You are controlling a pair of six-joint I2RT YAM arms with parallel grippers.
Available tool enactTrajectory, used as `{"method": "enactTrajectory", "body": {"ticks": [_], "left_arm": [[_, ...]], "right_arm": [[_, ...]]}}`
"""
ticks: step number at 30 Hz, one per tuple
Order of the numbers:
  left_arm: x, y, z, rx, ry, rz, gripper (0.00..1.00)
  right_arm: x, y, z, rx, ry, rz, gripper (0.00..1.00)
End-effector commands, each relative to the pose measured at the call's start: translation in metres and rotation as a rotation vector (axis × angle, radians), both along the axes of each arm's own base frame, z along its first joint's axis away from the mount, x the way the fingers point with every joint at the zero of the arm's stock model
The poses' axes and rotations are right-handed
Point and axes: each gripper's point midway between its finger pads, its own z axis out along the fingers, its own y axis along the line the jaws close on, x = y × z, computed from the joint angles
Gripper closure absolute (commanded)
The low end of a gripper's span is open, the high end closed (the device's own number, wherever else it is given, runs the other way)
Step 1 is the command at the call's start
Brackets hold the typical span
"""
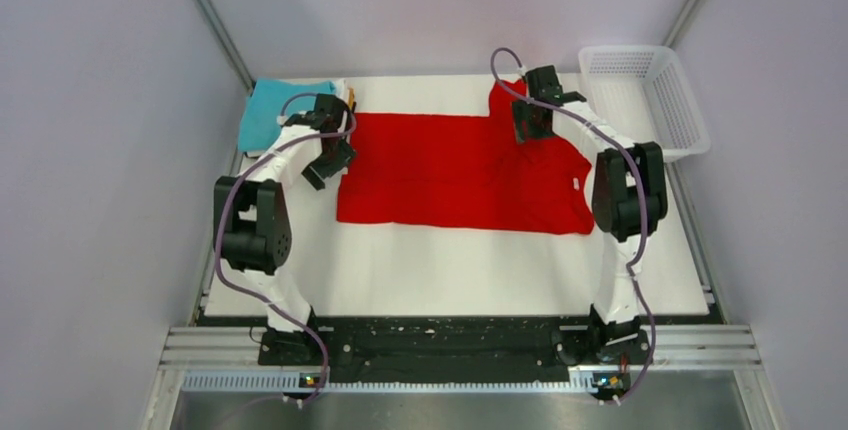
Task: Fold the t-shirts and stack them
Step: Fold the flattened tshirt in 1/3 of the way
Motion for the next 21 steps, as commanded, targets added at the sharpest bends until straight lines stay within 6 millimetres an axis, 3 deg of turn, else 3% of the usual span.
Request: {"method": "enactTrajectory", "body": {"ticks": [1,6,12,17,21], "left_arm": [[-0.016,0.005,0.036,0.012,-0.044,-0.020,0.19],[-0.021,-0.032,0.040,-0.137,-0.080,-0.165,0.15],[-0.015,-0.078,0.023,-0.262,-0.079,-0.316,0.14],[-0.016,-0.091,0.000,-0.307,-0.040,-0.349,0.14],[-0.024,-0.091,-0.024,-0.309,0.003,-0.352,0.13]], "right_arm": [[0.004,-0.010,0.054,0.051,-0.140,-0.158,0.25],[-0.037,0.019,0.060,0.267,-0.128,-0.097,0.03],[-0.080,0.079,0.039,0.570,-0.028,0.066,0.01],[-0.071,0.093,0.010,0.552,0.012,0.059,0.01],[-0.039,0.090,-0.002,0.519,-0.056,0.006,0.01]]}}
